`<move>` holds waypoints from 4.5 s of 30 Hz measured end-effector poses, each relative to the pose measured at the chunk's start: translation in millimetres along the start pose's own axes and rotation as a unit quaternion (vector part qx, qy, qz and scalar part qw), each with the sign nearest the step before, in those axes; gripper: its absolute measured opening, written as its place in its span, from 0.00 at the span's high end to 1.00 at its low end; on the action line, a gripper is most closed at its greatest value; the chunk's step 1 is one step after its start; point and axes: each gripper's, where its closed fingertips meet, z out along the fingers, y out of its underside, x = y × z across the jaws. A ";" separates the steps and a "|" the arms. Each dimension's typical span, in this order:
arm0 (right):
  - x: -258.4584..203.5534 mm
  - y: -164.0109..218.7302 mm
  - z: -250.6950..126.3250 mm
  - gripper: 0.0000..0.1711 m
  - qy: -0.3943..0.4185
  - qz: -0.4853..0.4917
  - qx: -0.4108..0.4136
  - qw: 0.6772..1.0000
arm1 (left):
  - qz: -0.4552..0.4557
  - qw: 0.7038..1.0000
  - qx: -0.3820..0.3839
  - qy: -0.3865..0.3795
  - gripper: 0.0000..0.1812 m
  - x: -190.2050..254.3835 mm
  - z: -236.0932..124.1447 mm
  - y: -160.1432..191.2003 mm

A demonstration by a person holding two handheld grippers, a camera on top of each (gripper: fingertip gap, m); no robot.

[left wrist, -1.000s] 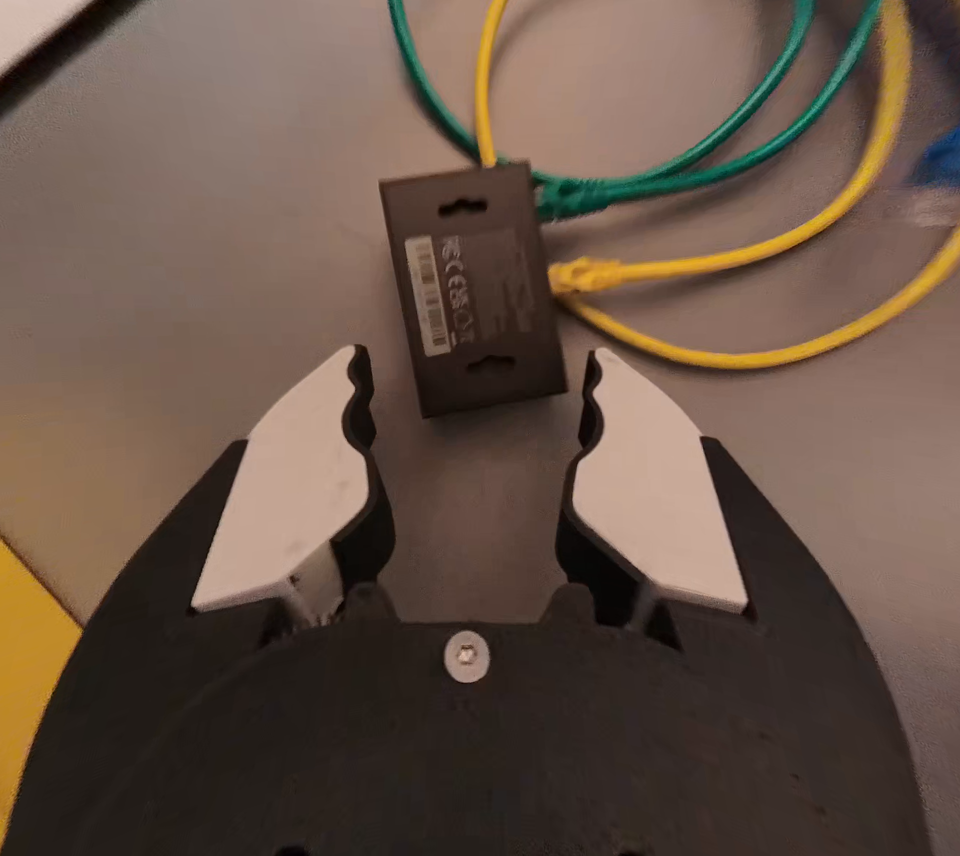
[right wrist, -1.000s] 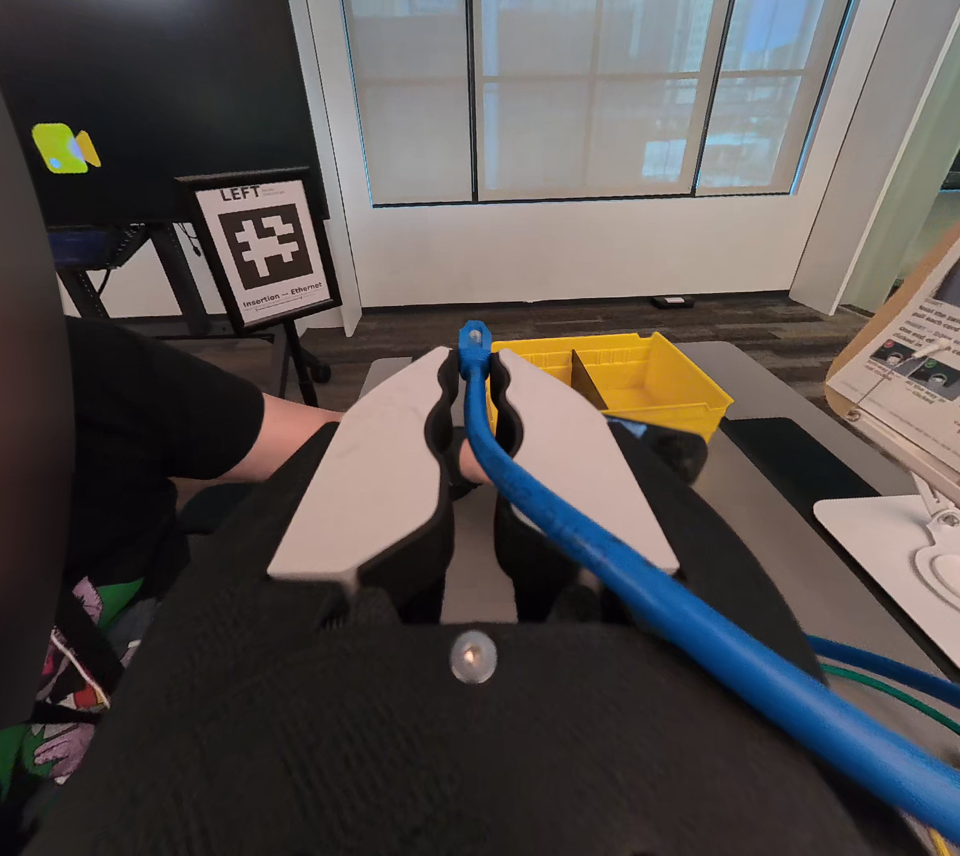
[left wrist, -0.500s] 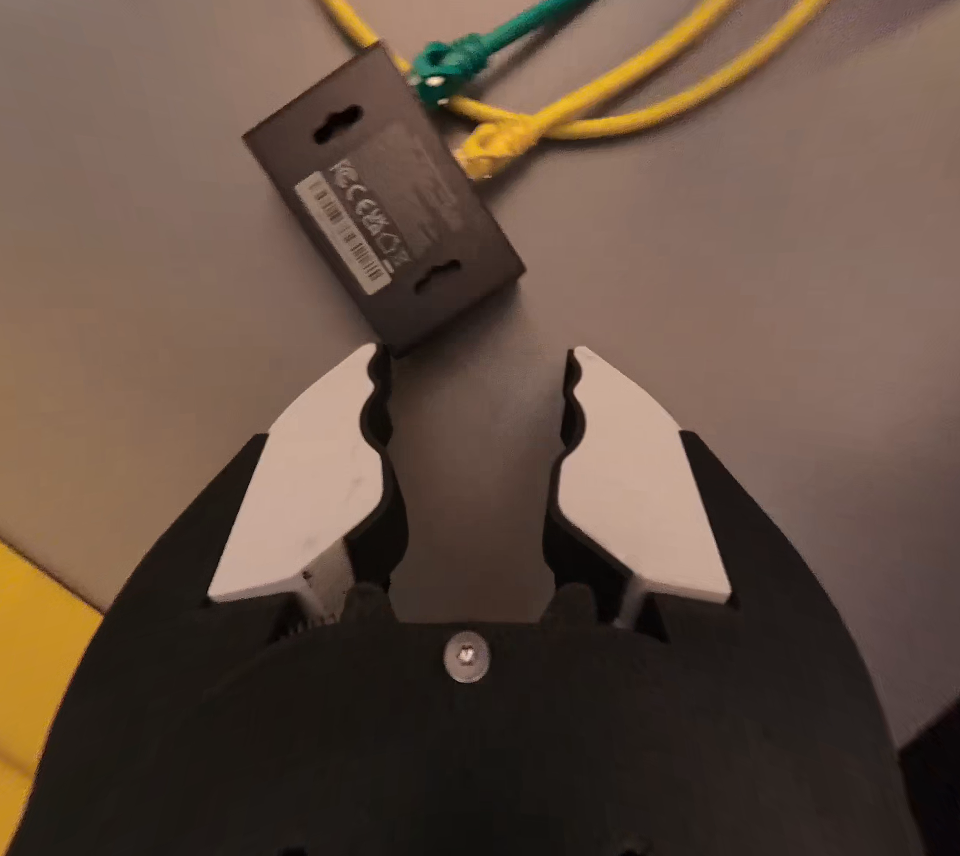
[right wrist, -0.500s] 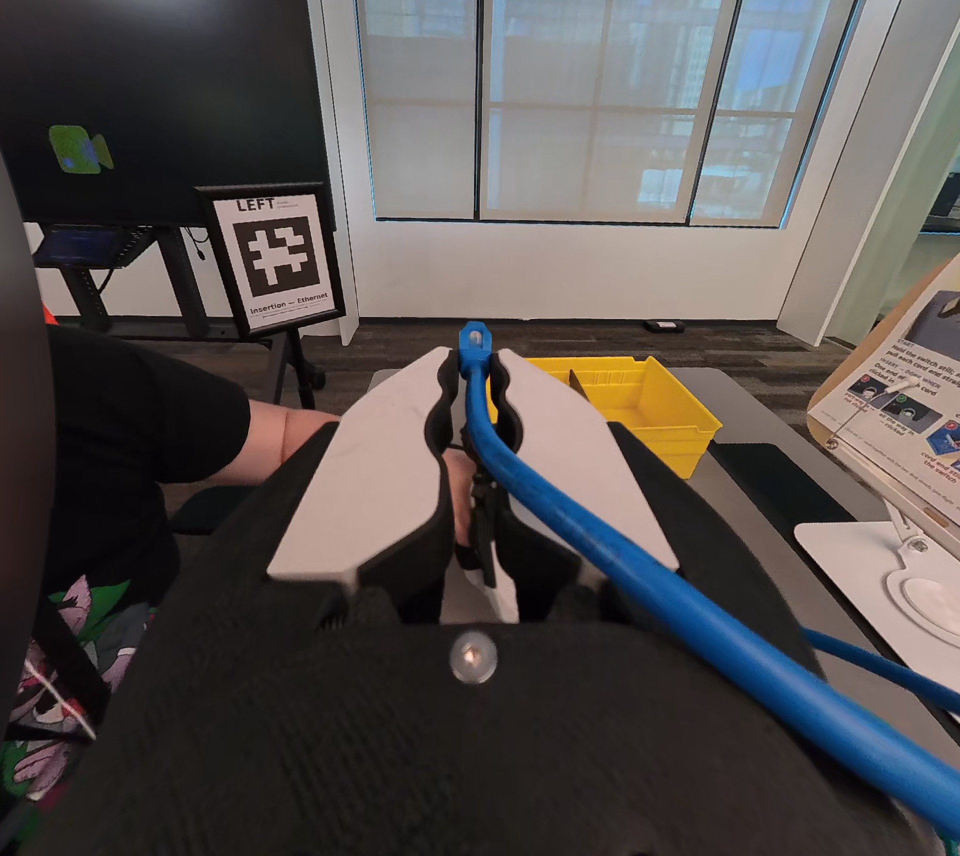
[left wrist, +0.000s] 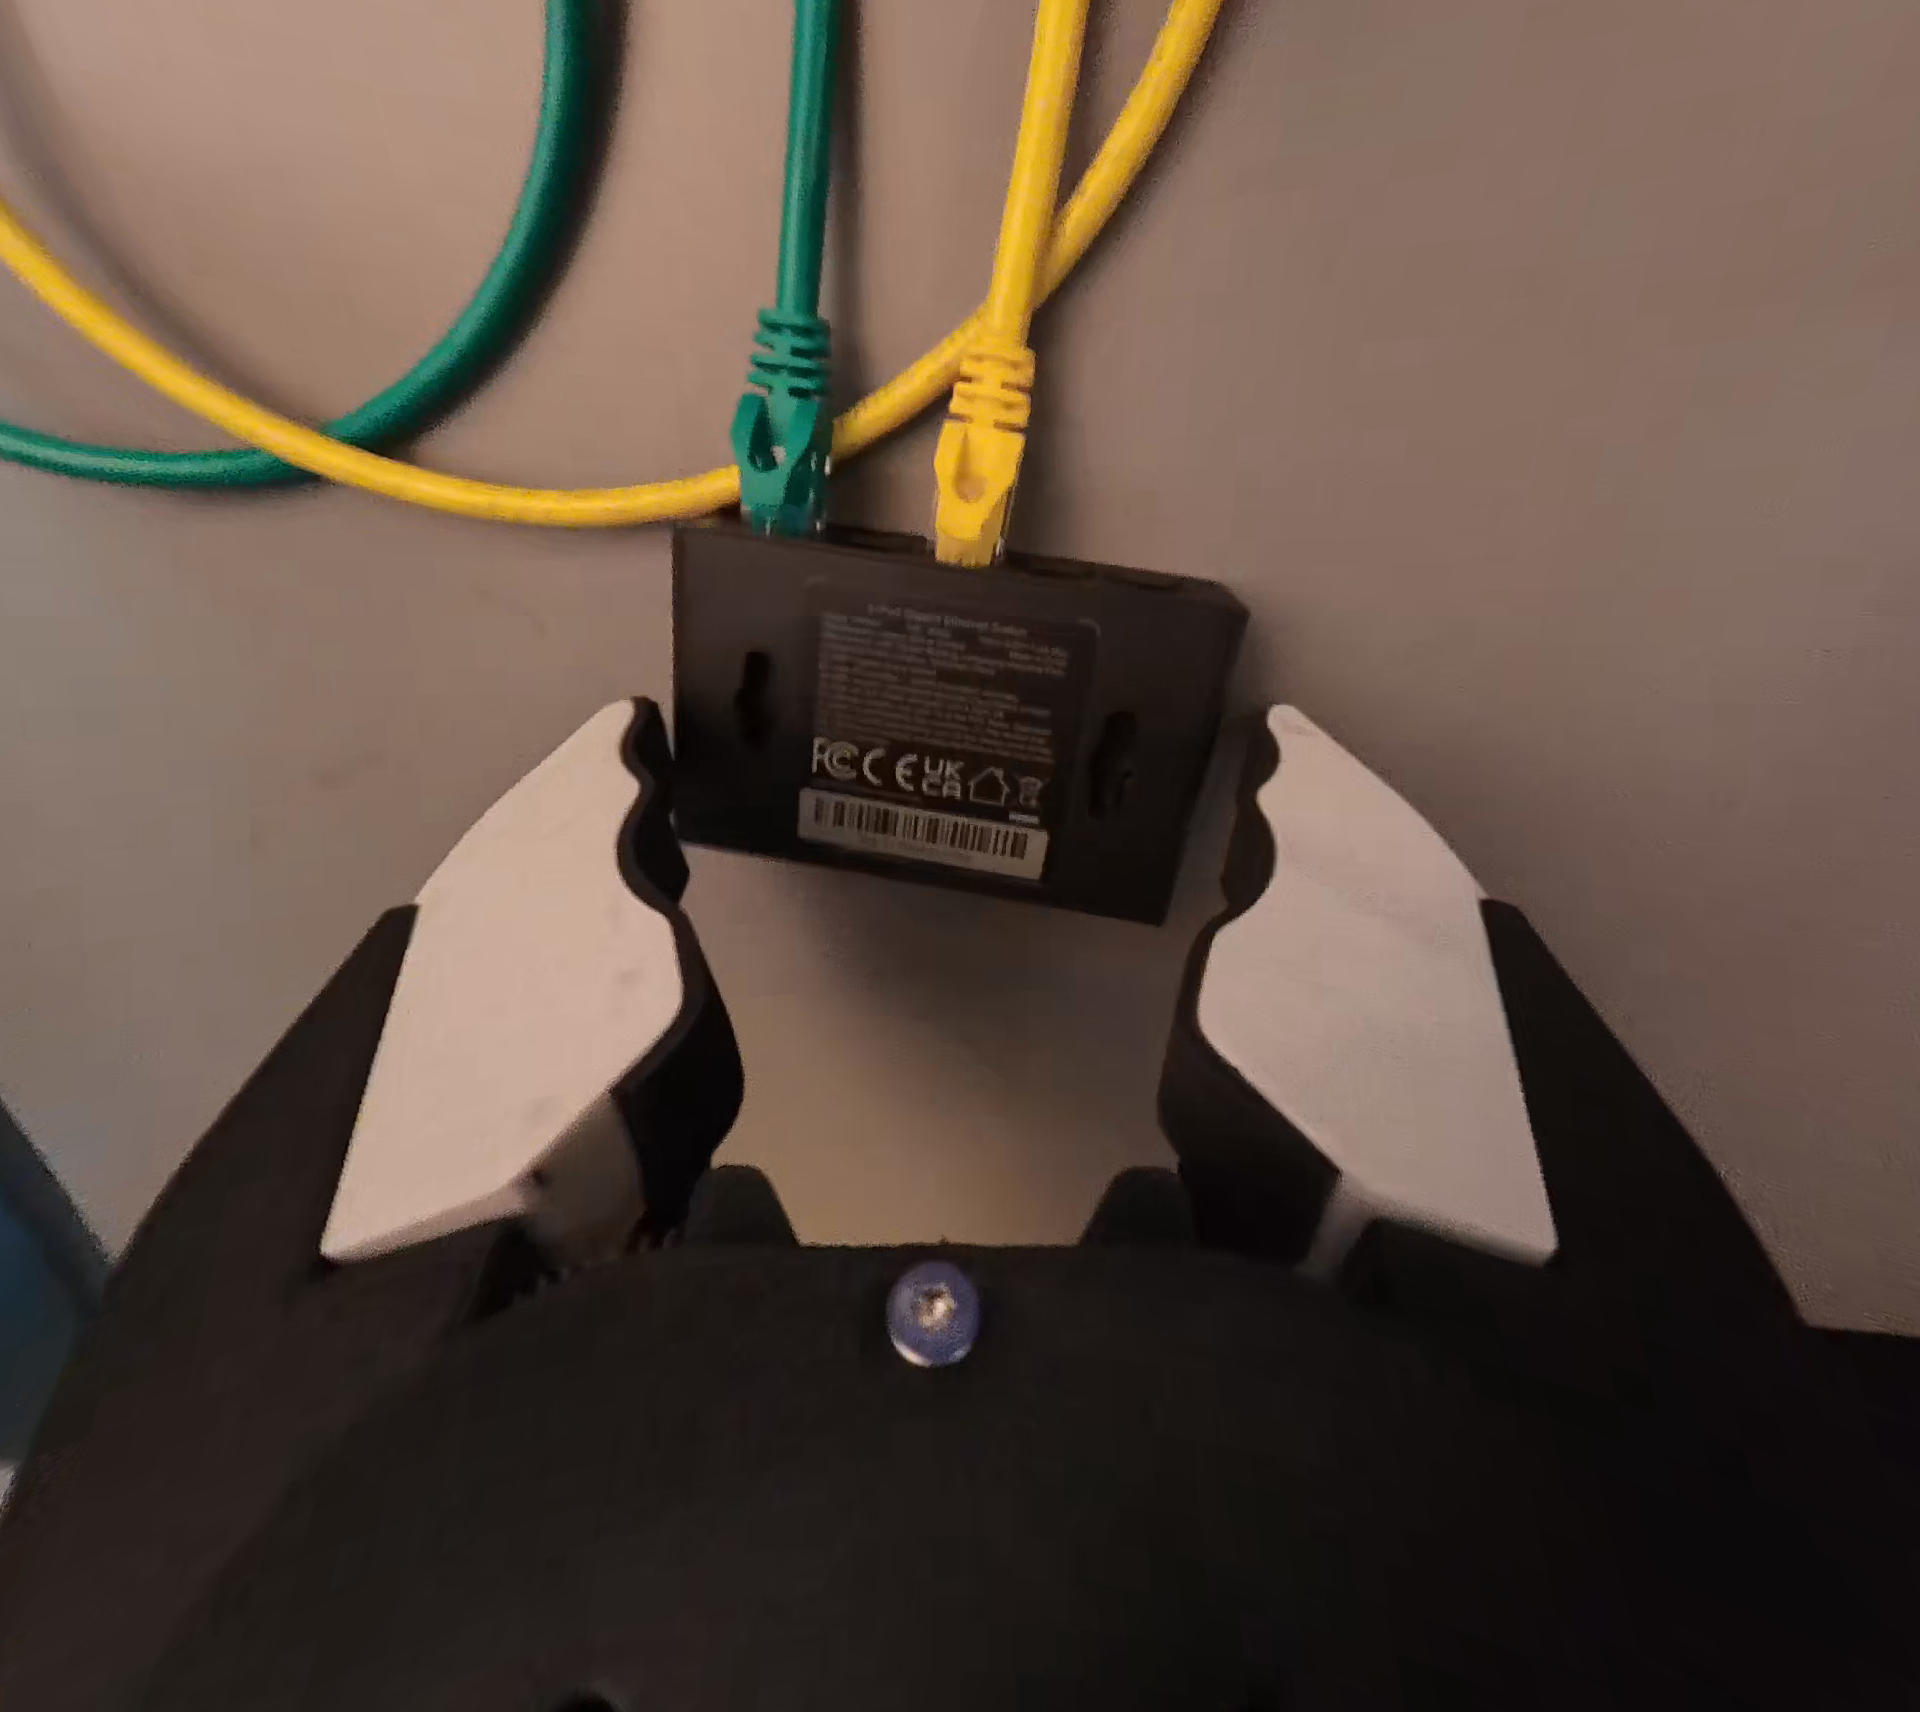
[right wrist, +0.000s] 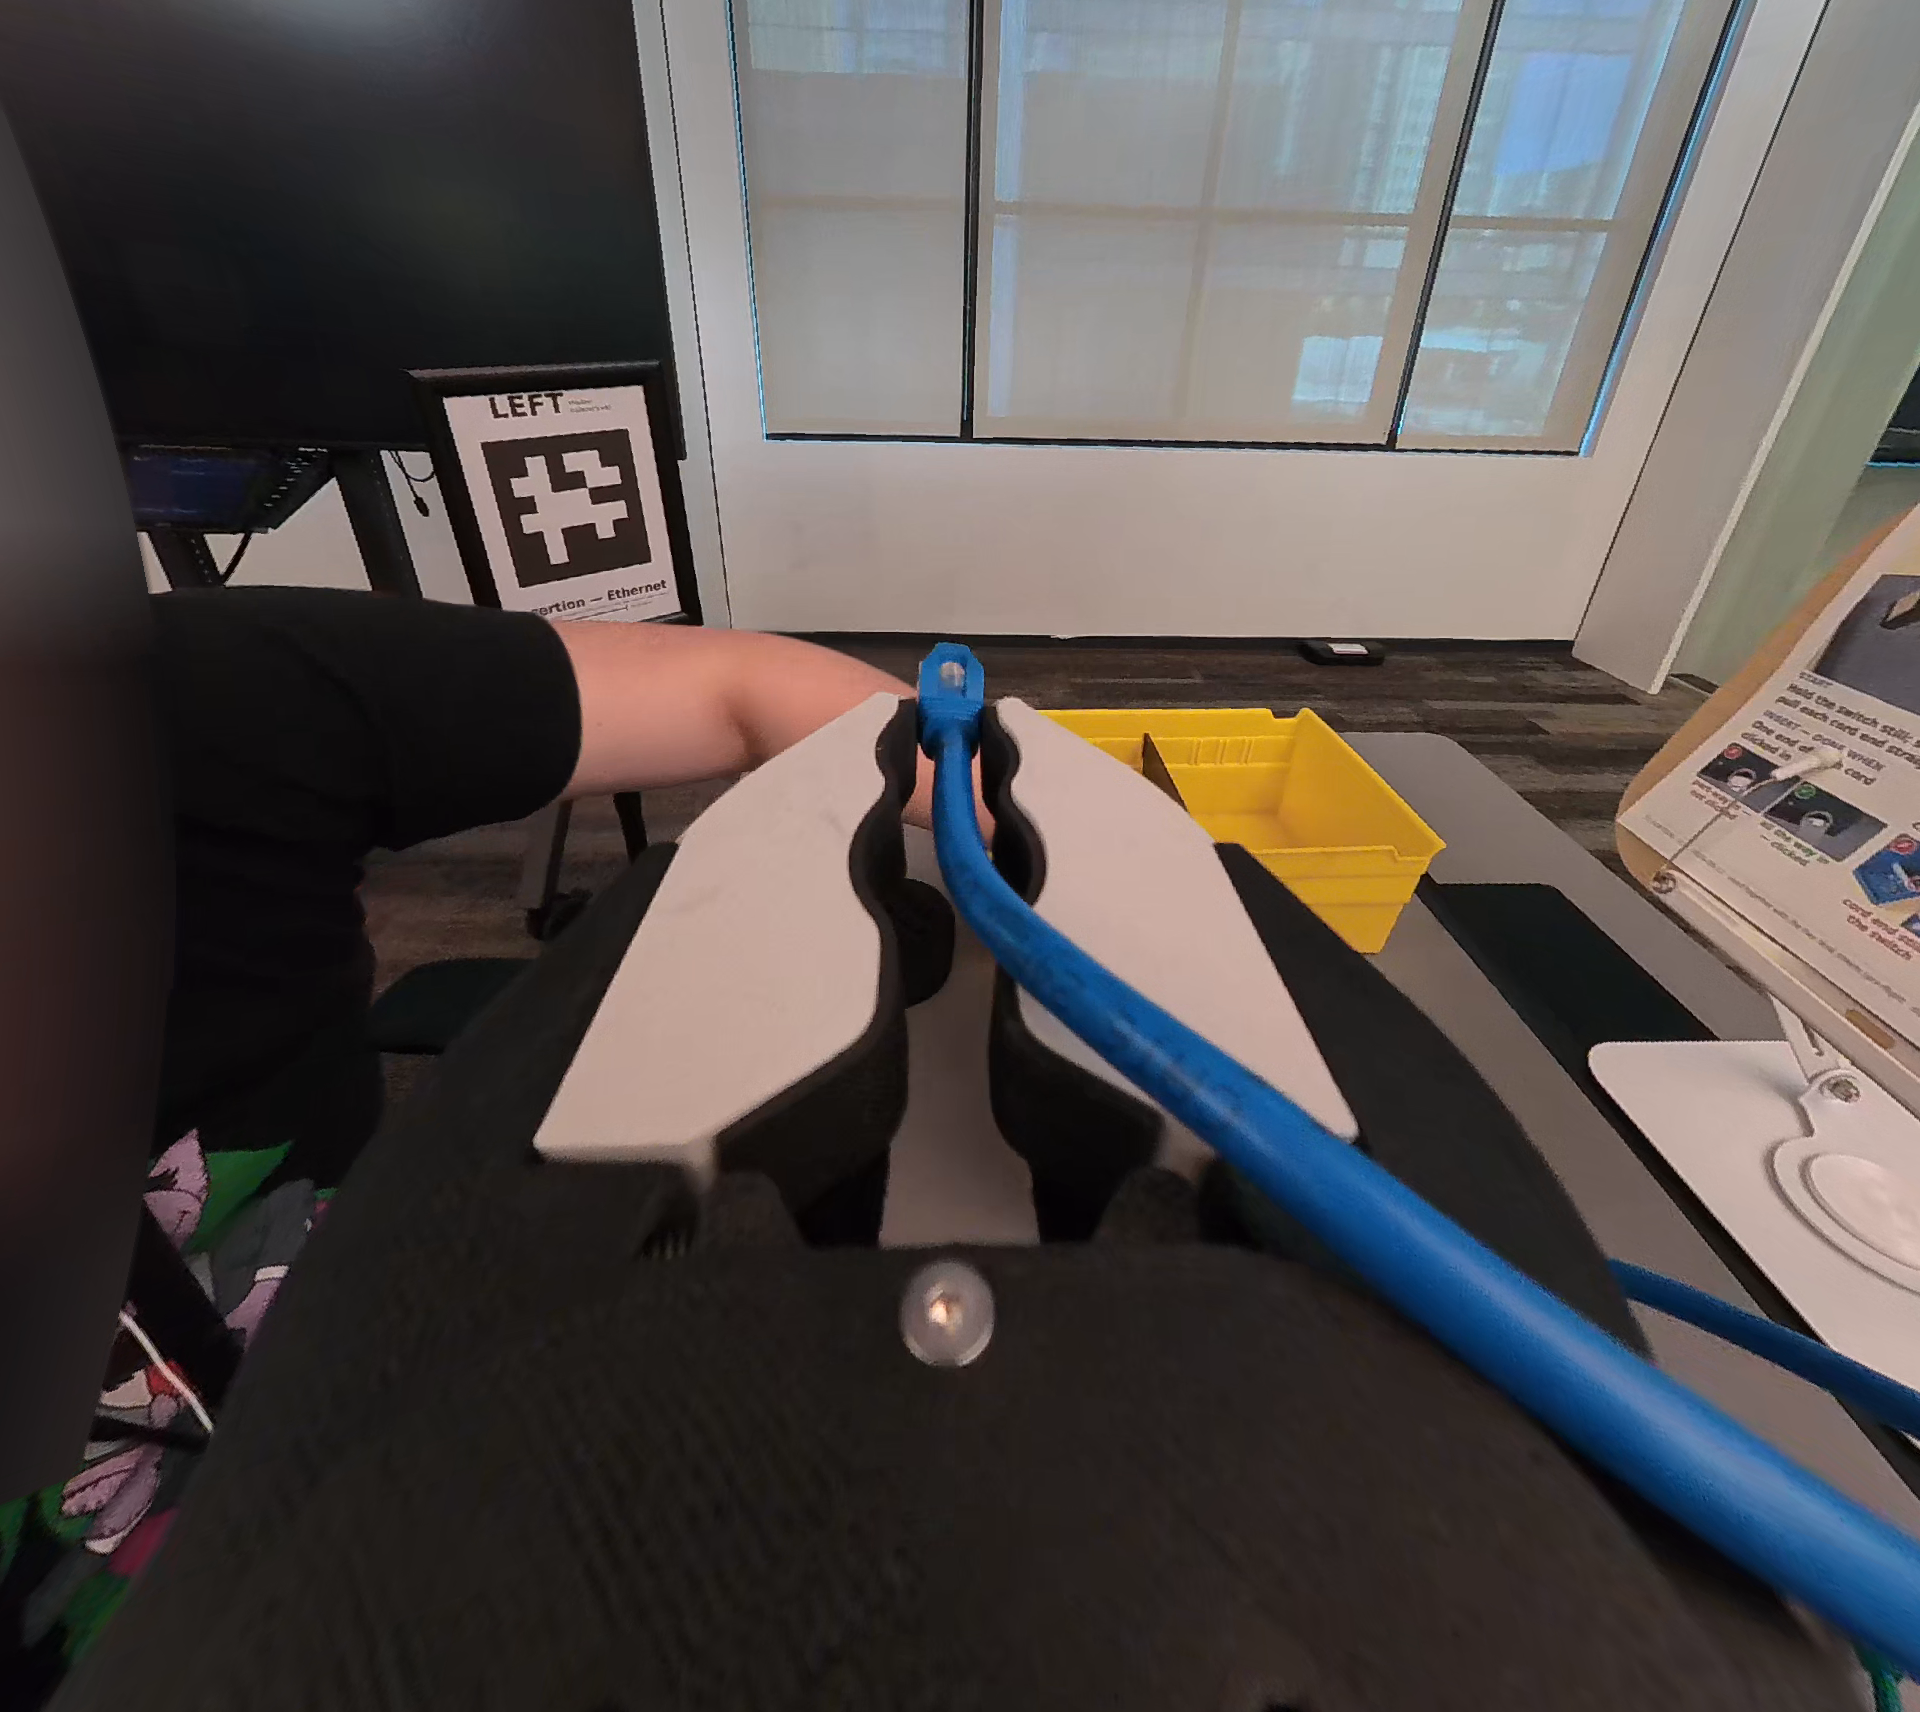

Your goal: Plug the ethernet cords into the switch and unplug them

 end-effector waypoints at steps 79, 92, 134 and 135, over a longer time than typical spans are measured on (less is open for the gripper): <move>-2.4 142.2 90.3 0.93 -0.102 0.127 -0.195 0.967 | -0.438 0.838 0.144 -0.292 0.66 -75.1 -168.6 63.4; -16.8 151.6 141.2 0.93 0.037 -0.036 -0.152 0.987 | -0.473 0.788 0.220 -0.329 0.66 -86.4 -255.9 63.7; 123.9 148.0 58.6 0.93 0.340 -0.107 -0.059 0.932 | -0.456 0.741 0.485 -0.083 0.67 -39.6 -212.8 -53.3; 123.9 147.8 58.3 0.93 0.341 -0.107 -0.059 0.932 | -0.456 0.742 0.485 -0.082 0.67 -39.5 -212.4 -53.3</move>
